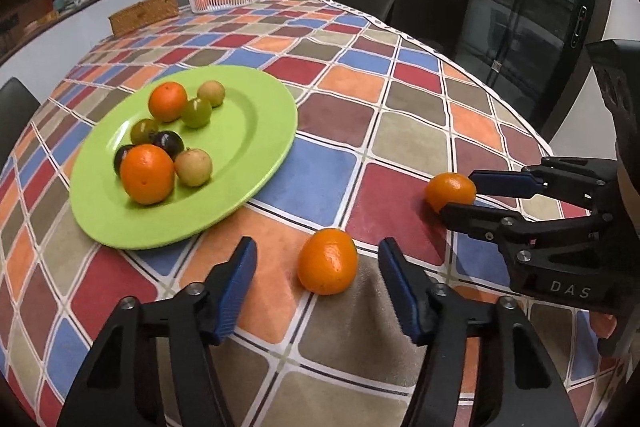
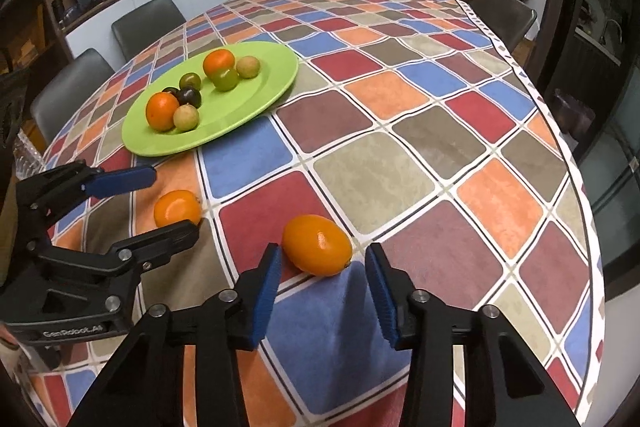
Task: Organize fruits
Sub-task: 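Grasp an orange with the left tool while the right tool grasps another orange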
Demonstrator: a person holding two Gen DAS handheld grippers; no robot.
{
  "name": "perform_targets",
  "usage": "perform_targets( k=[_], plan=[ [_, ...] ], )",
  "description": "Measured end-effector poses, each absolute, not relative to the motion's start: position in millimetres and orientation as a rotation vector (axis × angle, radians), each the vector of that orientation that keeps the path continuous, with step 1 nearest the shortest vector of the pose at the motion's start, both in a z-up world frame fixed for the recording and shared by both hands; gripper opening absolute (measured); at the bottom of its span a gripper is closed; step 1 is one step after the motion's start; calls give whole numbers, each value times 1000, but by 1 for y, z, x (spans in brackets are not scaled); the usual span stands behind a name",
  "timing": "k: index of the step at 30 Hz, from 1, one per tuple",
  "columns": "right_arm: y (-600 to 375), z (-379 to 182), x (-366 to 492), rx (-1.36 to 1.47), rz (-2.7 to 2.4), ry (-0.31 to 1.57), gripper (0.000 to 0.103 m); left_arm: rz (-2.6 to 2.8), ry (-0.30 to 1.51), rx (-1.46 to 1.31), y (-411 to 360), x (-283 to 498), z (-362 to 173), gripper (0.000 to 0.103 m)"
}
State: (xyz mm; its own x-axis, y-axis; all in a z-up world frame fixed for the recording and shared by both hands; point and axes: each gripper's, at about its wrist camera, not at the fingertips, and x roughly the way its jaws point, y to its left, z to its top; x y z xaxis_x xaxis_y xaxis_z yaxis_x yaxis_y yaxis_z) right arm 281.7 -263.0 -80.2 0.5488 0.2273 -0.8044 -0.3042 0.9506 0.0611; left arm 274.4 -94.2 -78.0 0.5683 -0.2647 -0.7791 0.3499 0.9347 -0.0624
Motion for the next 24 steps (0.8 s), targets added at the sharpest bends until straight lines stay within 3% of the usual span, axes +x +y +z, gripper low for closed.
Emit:
perform_targets(
  k=[4, 8, 24],
  plan=[
    [-262, -82, 283, -92, 318, 940, 42, -395, 927, 85, -95, 276, -83, 39],
    [-258, -83, 285, -97, 331, 942, 37, -403, 931, 83, -96, 276, -82, 30],
    [-254, -67, 273, -96, 344, 892, 36, -404, 889, 48, -91, 264, -66, 30]
  ],
)
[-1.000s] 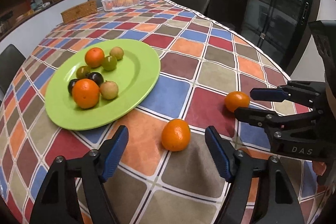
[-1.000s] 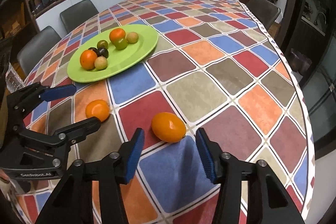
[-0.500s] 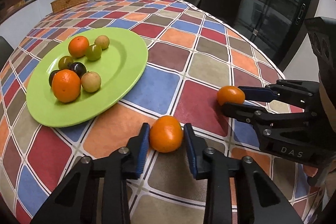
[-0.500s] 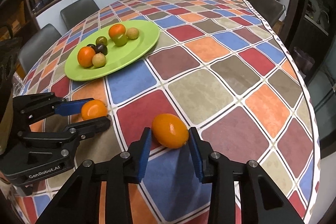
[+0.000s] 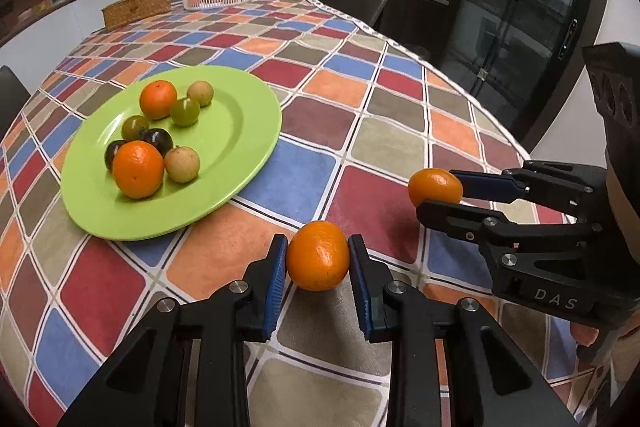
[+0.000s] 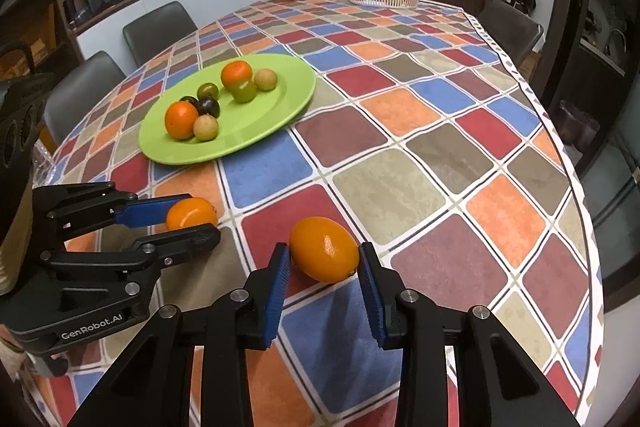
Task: Organize fruits
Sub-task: 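Grasp an orange with the left tool while the right tool grasps another orange, then carry both oranges onto the green plate and open both tools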
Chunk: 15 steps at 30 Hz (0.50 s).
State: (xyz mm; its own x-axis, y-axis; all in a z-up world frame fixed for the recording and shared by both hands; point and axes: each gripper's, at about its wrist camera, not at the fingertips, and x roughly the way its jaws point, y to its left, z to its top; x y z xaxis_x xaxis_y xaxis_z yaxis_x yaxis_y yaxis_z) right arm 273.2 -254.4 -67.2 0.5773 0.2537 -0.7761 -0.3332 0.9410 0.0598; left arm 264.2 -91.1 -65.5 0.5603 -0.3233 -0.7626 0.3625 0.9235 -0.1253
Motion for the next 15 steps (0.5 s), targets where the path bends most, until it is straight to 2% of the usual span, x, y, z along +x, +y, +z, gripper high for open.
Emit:
perform_targets(
  k=[15],
  plan=[
    [-236, -22, 241, -79, 385, 786, 36, -358, 763, 64, -70, 225, -19, 30]
  ],
)
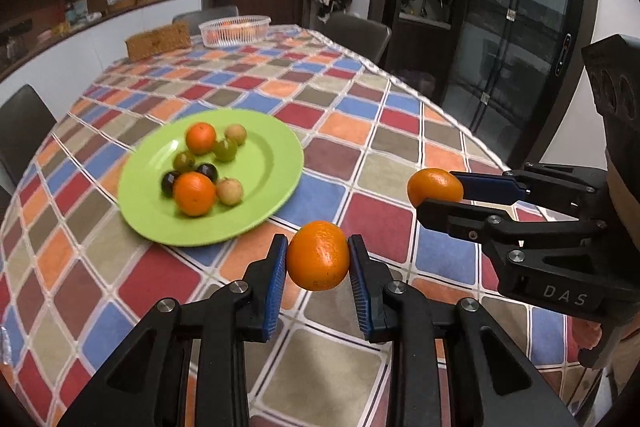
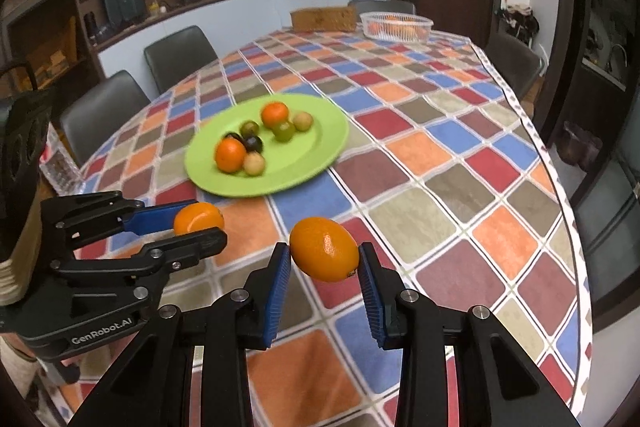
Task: Organize fruits
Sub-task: 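Carry both oranges onto the green plate and open both tools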
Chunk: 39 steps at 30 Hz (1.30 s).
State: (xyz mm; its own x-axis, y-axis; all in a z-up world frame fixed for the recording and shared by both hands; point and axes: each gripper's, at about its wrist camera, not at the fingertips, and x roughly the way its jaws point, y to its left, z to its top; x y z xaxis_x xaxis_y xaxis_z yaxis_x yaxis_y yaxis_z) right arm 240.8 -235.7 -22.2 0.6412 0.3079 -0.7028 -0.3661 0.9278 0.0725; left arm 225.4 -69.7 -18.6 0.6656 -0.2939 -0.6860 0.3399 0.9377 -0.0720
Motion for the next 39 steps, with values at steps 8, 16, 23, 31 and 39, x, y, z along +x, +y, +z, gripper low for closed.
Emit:
perform_targets(
  k=[8, 16, 23, 31, 39],
  plan=[
    [-216, 6, 227, -84, 416, 718, 36, -330, 685, 53, -49, 211, 10, 30],
    [-198, 28, 226, -77, 431, 662, 36, -311, 631, 39, -32, 209, 31, 30],
    [-185, 37, 238, -56, 441, 650, 36, -296, 609, 42, -18, 222, 39, 30],
    [-170, 32, 262, -39, 432, 668, 36, -272, 606, 51, -1, 249, 37, 30],
    [-159, 13, 299, -26, 415, 722, 36, -258, 647, 62, 14, 287, 21, 30]
  ],
)
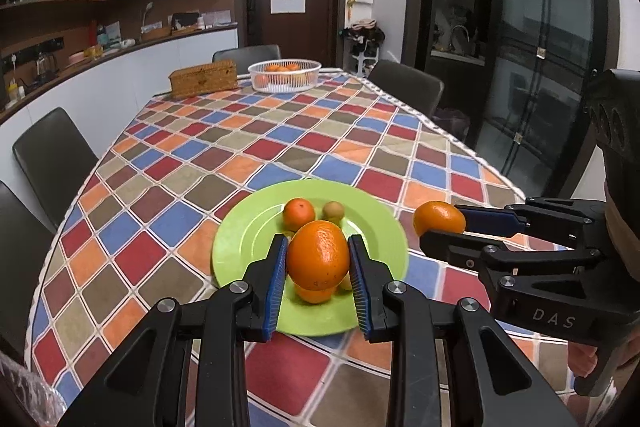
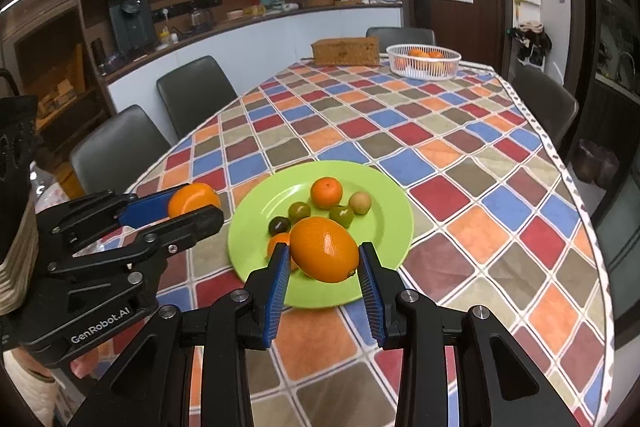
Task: Organize fruits
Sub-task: 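Carry both oranges onto the green plate and open both tools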
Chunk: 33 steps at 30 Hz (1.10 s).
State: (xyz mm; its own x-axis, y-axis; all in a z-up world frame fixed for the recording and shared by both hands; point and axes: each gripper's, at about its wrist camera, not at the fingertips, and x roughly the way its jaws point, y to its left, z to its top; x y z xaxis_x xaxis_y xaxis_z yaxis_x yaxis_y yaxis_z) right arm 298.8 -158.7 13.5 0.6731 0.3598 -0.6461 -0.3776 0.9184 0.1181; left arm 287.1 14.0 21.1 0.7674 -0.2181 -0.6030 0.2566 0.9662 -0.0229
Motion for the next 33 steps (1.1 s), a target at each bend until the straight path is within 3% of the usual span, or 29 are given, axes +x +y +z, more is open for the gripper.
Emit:
perform_targets(
  k=[26, 27, 29, 33],
  plan=[
    [-137, -54, 391, -37, 341, 865, 36, -219, 828, 81, 44, 392, -53, 31],
    [-136, -55, 392, -38, 339, 865, 36, -218, 832, 79, 44, 392, -54, 32],
    [-135, -55, 391, -47, 339, 867, 36, -199, 820, 91, 44, 389, -52, 46],
    [-135, -49, 385, -69, 326, 840, 40, -183, 808, 93, 44, 378, -45, 46]
  ],
)
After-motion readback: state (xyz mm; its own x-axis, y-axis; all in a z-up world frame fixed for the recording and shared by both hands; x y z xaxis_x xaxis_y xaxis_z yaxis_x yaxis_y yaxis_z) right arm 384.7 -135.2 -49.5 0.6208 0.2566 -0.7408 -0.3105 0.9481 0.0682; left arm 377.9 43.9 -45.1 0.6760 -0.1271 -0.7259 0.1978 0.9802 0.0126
